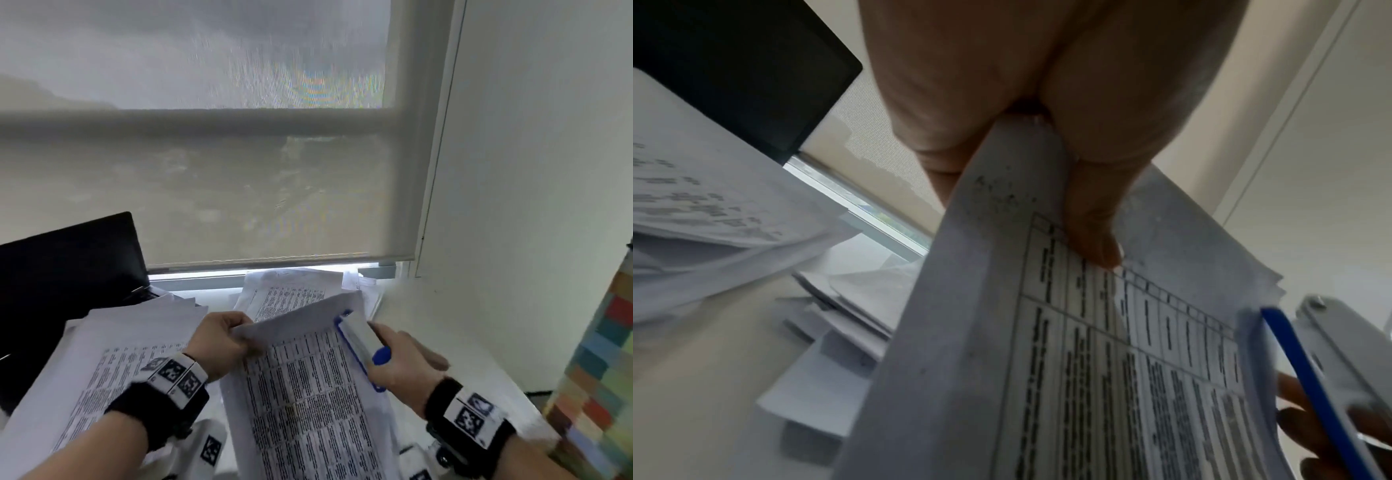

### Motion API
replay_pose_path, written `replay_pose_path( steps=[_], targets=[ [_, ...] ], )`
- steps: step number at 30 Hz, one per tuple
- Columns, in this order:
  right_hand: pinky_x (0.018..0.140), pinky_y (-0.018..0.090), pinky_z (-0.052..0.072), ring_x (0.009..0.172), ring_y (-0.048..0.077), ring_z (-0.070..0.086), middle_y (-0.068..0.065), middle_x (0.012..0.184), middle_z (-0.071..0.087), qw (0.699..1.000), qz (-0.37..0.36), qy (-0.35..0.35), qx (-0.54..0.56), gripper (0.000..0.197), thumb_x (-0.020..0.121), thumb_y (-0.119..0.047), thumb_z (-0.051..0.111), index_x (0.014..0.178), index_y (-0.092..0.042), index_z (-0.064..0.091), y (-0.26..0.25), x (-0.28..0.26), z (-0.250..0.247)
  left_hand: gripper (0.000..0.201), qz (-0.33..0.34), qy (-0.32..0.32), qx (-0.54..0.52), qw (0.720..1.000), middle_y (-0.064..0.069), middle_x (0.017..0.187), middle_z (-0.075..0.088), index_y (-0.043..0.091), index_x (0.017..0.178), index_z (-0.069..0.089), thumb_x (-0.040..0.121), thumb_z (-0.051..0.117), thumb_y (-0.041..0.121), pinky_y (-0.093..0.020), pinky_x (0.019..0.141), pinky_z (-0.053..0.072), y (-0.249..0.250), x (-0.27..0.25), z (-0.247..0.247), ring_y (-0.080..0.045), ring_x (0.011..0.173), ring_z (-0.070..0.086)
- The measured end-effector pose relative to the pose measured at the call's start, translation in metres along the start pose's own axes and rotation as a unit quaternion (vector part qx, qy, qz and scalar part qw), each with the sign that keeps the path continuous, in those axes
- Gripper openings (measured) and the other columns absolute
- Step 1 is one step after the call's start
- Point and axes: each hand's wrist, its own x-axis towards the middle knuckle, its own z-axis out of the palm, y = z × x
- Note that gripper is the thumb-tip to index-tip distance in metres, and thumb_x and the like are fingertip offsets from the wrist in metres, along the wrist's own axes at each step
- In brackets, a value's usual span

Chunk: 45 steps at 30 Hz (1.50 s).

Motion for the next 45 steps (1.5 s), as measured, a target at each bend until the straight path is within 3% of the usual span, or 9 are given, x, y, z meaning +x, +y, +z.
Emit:
replay_pose_path(
  steps=[5,9,13,18,21,25,33,39,45],
  targets=[
    [0.070,0.003,0.042,0.095,0.005,0.056,-0.005,0.112,0.047,0.991,-0.061,0.038,-0.112,0.060,0.071,-0.008,0.070,0.126,-0.025,0.054,0.002,0.001,0.000,0.021,-0.027,-0.016,-0.065,0.997,-0.002,0.055,0.064,0.004,0.065,0.068,0.065,0.081,-0.013,-0.019,0.049,0.048,-0.008,-0.014,-0.022,-0.008,0.050,0.056],
    [0.060,0.025,0.053,0.069,0.011,0.065,0.000,0.085,0.072,0.995,-0.079,-0.027,0.046,0.057,0.076,0.007,0.063,0.117,-0.032,0.059,-0.014,0.000,-0.006,0.024,-0.037,0.005,-0.113,0.993,-0.011,0.066,0.068,-0.004,0.074,0.070,0.058,0.088,-0.007,-0.030,0.061,0.055,-0.009,-0.016,-0.032,-0.018,0.060,0.062],
    [0.046,0.024,0.044,0.055,0.020,0.055,0.002,0.061,0.062,0.983,-0.104,0.034,0.146,0.029,0.059,-0.004,0.061,0.088,-0.007,0.062,-0.030,0.001,-0.009,0.024,-0.026,0.038,-0.125,0.991,-0.005,0.061,0.067,0.012,0.058,0.071,0.054,0.089,-0.003,-0.031,0.059,0.054,-0.001,-0.015,-0.036,-0.016,0.058,0.060],
    [0.048,0.025,0.041,0.052,0.019,0.048,0.012,0.068,0.047,0.940,-0.070,0.072,0.327,0.022,0.065,-0.001,0.060,0.084,-0.006,0.050,-0.047,0.002,-0.024,0.019,-0.002,0.060,-0.124,0.991,-0.011,0.064,0.063,-0.010,0.071,0.066,0.066,0.084,-0.007,-0.029,0.058,0.050,0.002,-0.012,-0.041,-0.016,0.062,0.056],
    [0.045,0.019,0.041,0.049,0.007,0.049,0.005,0.070,0.051,0.975,-0.118,0.045,0.184,0.034,0.060,-0.010,0.060,0.093,-0.012,0.054,-0.054,0.002,-0.020,0.021,0.006,0.047,-0.115,0.992,-0.007,0.061,0.063,-0.004,0.067,0.067,0.063,0.088,-0.002,-0.030,0.059,0.047,0.011,-0.013,-0.039,-0.013,0.058,0.053],
    [0.084,0.005,0.039,0.101,-0.001,0.049,-0.002,0.112,0.046,0.967,-0.196,-0.024,-0.164,0.060,0.054,-0.034,0.061,0.113,-0.038,0.051,-0.051,0.001,-0.010,0.024,0.025,-0.015,-0.141,0.990,-0.007,0.063,0.065,0.015,0.058,0.070,0.045,0.091,0.016,-0.035,0.066,0.050,0.027,-0.020,-0.035,-0.016,0.061,0.057],
    [0.051,0.026,0.043,0.061,0.014,0.055,0.011,0.075,0.061,0.988,-0.156,-0.019,0.003,0.046,0.057,-0.012,0.058,0.102,-0.017,0.063,-0.065,-0.006,-0.008,0.093,-0.025,0.037,-0.295,0.954,-0.016,0.090,0.074,0.006,0.100,0.067,0.021,0.096,0.046,-0.044,0.070,0.059,0.020,-0.032,-0.038,-0.030,0.077,0.071],
    [0.055,0.028,0.050,0.064,0.011,0.060,-0.001,0.081,0.067,0.959,-0.250,0.131,0.007,0.041,0.062,-0.018,0.057,0.103,-0.023,0.062,-0.117,-0.009,-0.020,0.022,0.057,0.104,-0.264,0.957,-0.009,0.093,0.076,0.013,0.095,0.069,0.077,0.080,0.020,-0.045,0.080,0.059,0.062,-0.038,-0.006,-0.030,0.091,0.072],
    [0.058,0.012,0.045,0.076,0.010,0.057,0.010,0.102,0.056,0.945,-0.275,0.175,0.006,0.048,0.057,-0.024,0.060,0.105,-0.026,0.058,-0.130,-0.010,-0.015,0.029,0.103,0.191,-0.179,0.960,-0.001,0.092,0.070,0.014,0.103,0.058,0.082,0.077,0.025,-0.036,0.074,0.056,0.088,-0.019,0.015,-0.022,0.085,0.067]
  ],
)
